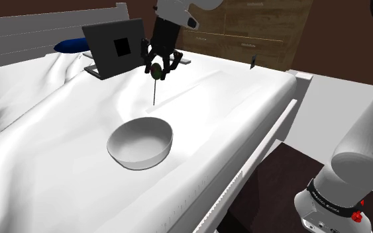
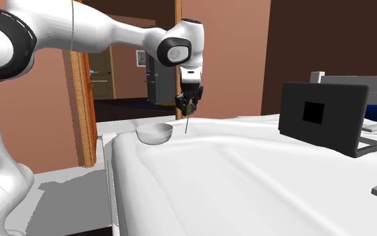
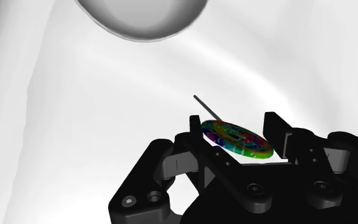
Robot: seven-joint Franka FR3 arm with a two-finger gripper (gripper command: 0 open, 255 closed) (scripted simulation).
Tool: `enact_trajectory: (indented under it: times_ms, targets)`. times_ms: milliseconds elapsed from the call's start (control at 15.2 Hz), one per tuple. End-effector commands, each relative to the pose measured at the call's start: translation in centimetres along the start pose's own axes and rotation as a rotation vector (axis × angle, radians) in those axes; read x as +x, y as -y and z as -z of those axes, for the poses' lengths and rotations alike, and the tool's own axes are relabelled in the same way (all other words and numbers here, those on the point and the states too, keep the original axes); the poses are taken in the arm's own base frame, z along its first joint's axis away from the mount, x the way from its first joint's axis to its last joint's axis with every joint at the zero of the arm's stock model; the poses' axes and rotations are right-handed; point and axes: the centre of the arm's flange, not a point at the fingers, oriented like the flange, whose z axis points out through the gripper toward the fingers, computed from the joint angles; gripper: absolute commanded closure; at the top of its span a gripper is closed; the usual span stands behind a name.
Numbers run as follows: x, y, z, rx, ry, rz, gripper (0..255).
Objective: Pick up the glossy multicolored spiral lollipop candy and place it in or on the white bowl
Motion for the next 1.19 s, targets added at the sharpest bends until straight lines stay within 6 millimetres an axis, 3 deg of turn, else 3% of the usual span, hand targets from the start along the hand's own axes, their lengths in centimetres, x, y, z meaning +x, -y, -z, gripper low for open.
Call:
enact_trajectory:
  times_ms: [0,858,1122]
  targets:
    - [-0.3,0.3,1.1,0.0,0.0,0.0,255]
    - [-2.3,2.3,7.3,0.0,0.0,0.0,255]
    - [-7.5,1.4,7.1,0.0,0.0,0.0,255]
